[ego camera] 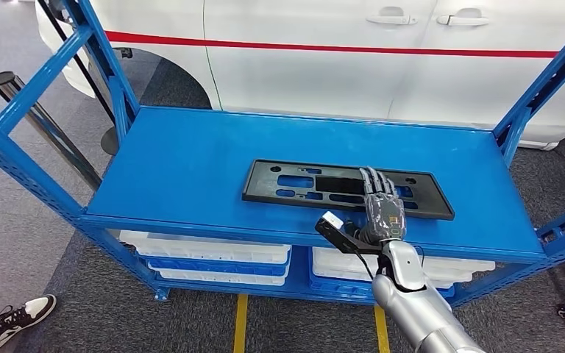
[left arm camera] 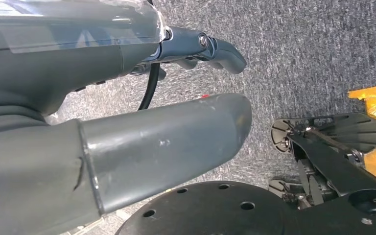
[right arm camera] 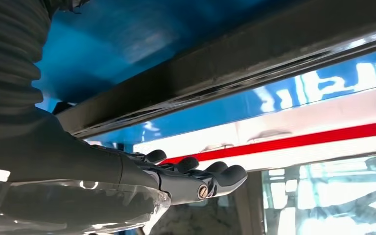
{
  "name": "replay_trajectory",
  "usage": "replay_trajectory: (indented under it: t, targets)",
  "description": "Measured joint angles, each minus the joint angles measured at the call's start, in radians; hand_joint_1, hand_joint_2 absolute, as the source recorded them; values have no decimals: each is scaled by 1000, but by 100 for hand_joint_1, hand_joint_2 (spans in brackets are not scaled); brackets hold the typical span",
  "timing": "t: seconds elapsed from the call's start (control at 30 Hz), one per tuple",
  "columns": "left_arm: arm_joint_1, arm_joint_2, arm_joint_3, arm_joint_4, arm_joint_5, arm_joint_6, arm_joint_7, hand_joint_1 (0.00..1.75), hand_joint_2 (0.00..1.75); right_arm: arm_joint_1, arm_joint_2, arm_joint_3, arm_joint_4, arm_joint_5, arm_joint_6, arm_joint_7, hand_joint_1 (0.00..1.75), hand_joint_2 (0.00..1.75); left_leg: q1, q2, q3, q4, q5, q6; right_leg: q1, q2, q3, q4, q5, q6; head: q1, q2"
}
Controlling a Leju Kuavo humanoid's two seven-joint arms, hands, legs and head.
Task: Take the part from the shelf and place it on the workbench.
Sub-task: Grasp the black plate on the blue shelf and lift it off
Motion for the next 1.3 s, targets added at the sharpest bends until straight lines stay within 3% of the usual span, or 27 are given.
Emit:
replay_trajectory:
  t: [0.07,0.1,0.73,1.07,1.2,1.3]
  targets:
    - [0,-1,0,0,1,0,2,0,0,-3,2,-4,18,1,-6,2,170,175,0,0,1,0,0,0,0,0,1,0,0,0,0,0]
    - [0,-1,0,0,1,0,3,0,0,-4,2,-6,24,1,-8,2,175,175,0,0,1,0,0,0,0,0,1,0,0,0,0,0]
    - [1,-4,1,0,1,1,4,0,0,4,3,-32,59,-11,-13,-33,175,175,0,0,3,0,0,0,0,0,3,0,0,0,0,0]
    - [1,-5,2,0,1,0,3,0,0,50,1,-44,0,-7,-3,-60,175,175,0,0,3,0,0,0,0,0,3,0,0,0,0,0]
    - [3,-6,10,0,18,-18,-17,0,175,80,-4,-45,-52,-3,12,-64,175,175,0,0,3,0,0,0,0,1,3,0,0,0,0,0]
    - [3,-6,19,0,32,-33,-39,0,175,101,-11,-45,-88,-2,20,-68,175,175,0,0,3,0,0,0,0,1,3,0,0,0,0,0]
